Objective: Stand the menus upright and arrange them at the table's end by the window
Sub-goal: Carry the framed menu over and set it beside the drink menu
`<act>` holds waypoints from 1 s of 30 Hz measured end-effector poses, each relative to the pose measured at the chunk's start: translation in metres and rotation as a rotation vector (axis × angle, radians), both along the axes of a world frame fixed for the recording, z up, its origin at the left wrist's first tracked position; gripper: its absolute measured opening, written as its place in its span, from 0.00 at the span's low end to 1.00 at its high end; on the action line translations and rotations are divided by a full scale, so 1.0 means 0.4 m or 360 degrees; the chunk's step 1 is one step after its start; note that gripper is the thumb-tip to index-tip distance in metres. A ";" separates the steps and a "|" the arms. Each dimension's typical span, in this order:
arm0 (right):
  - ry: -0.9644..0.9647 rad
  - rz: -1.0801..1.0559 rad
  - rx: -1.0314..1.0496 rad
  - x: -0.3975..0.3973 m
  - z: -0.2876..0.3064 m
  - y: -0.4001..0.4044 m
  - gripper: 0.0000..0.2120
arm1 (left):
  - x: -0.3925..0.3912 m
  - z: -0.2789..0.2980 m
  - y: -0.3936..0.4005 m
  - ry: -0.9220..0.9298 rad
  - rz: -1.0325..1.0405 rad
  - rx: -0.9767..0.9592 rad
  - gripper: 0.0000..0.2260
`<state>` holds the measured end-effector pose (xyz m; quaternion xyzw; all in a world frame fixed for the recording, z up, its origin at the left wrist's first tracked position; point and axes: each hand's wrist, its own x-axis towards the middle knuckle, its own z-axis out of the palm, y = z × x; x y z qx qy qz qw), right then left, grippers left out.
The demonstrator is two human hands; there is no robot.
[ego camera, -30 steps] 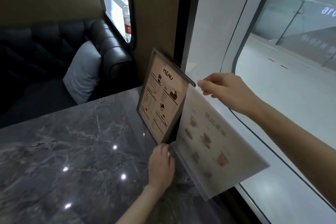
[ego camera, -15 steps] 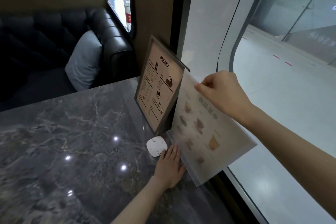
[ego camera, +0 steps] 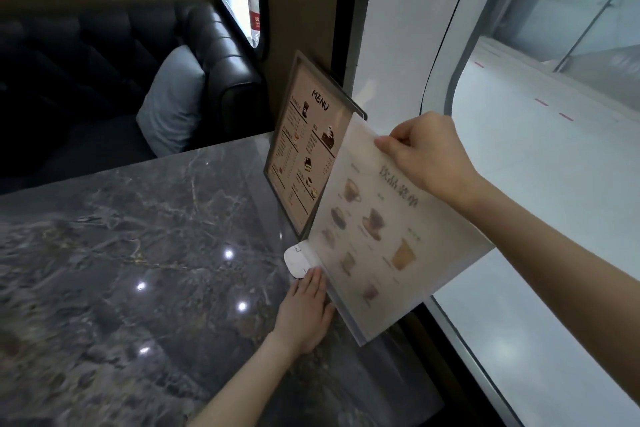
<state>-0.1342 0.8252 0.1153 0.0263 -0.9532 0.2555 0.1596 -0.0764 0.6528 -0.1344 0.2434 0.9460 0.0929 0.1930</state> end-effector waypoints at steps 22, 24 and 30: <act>-0.0153 -0.0114 -0.0067 -0.012 0.006 0.025 0.18 | -0.023 0.022 -0.005 -0.0165 0.0009 0.0021 0.27; -0.0129 -0.0063 0.0066 -0.007 0.008 0.021 0.17 | -0.028 0.026 -0.004 -0.0187 0.0030 0.0030 0.26; 0.0002 0.0132 0.0612 0.003 0.026 -0.001 0.16 | -0.045 0.070 -0.012 -0.0241 0.0234 0.0315 0.23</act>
